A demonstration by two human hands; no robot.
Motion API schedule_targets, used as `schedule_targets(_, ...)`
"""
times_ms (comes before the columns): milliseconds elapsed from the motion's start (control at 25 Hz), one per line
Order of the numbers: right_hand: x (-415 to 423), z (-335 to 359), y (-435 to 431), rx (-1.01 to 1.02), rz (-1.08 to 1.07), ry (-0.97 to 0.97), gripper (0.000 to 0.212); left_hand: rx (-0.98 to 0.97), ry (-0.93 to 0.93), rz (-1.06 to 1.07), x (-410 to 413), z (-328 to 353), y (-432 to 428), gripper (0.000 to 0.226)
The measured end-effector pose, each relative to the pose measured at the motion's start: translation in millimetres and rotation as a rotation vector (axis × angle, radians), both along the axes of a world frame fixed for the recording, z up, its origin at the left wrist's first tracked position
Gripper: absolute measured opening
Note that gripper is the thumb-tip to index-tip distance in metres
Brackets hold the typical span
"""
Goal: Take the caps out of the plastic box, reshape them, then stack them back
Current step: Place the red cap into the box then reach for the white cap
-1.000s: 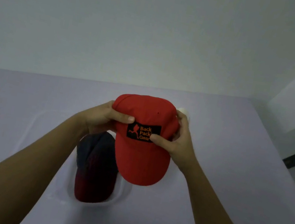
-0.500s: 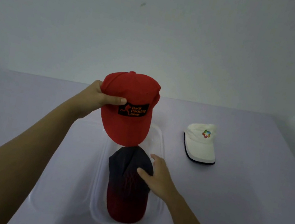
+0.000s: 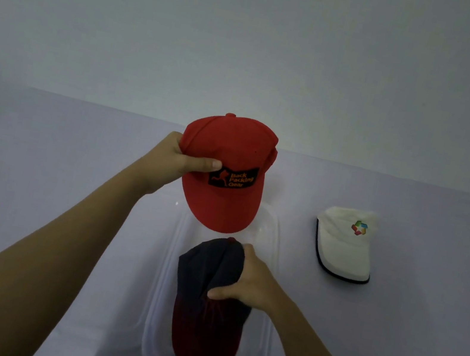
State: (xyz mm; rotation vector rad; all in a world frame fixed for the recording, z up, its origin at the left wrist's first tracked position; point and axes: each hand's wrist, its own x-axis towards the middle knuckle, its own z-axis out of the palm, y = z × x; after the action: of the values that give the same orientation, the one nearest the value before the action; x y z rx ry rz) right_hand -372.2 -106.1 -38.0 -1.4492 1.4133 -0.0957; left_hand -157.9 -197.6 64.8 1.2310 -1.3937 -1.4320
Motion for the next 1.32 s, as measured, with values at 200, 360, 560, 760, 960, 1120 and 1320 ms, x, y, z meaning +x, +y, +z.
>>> schedule_targets(200, 7, 18, 28, -0.198, 0.152, 0.008, 0.103, 0.106, -0.037, -0.065, -9, -28, -1, 0.033)
schedule_targets(360, 7, 27, 48, -0.363, 0.172, 0.032, 0.094, 0.26, -0.083, -0.174, -17, -61, 16, 0.033)
schedule_targets(560, 0, 26, 58, -0.395, 0.105, 0.013, 0.099, 0.391, -0.128, -0.317, -18, -89, 41, 0.038)
schedule_targets(760, -9, 12, 62, -0.448, -0.133, 0.158, 0.132, 0.527, 0.056, -0.174, -23, -92, 60, 0.026)
schedule_targets(960, -14, 1, 46, -0.428, -0.068, 0.326, 0.15, 0.612, -0.036, -0.229, -30, -98, 64, 0.029)
schedule_targets(1120, -18, -5, 34, -0.411, -0.054, 0.368, 0.145, 0.624, -0.103, -0.254, -35, -96, 64, 0.027)
schedule_targets(1320, -19, -13, 26, -0.439, -0.02, 0.424, 0.138, 0.191, -0.519, 0.165, -49, -106, 84, 0.035)
